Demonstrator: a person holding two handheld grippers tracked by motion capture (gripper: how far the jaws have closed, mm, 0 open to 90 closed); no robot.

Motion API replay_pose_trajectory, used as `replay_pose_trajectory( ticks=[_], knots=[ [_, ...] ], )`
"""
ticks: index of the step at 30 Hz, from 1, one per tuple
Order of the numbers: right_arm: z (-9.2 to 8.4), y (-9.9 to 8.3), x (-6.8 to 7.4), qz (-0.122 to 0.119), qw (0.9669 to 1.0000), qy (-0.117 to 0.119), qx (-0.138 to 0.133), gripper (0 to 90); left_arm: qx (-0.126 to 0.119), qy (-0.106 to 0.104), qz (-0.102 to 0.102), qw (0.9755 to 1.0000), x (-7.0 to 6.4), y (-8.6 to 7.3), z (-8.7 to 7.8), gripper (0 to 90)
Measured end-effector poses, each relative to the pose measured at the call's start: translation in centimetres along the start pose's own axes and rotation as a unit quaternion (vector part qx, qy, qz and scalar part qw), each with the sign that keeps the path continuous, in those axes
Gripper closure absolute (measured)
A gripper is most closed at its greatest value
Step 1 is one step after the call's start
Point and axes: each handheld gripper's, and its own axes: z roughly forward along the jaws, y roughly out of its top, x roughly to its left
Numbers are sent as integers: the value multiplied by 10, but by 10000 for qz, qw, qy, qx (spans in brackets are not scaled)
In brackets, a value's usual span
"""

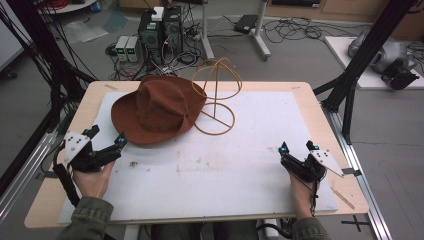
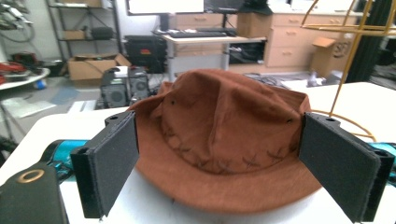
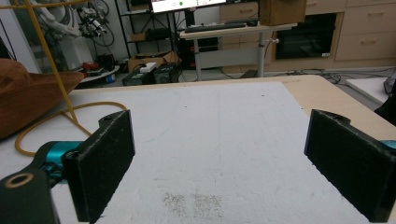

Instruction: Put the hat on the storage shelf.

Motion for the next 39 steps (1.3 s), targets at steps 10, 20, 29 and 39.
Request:
replay_pose_trajectory(
  ticks=[10, 20, 29, 39],
  knots=[
    [2, -1, 2, -27, 10000, 49, 36, 78, 244, -379, 156, 9989, 4, 45, 42, 131],
    [4, -3, 3, -61, 9999, 91, 87, 78, 789, -687, -54, 9945, 20, 45, 91, 135],
    [9, -5, 4, -56, 9997, 172, 161, 78, 1749, -1292, 93, 9760, 21, 35, 138, 140],
    [7, -5, 4, -7, 9997, 222, 144, 78, 2748, -1437, 504, 9494, 11, 15, 185, 159]
  ],
)
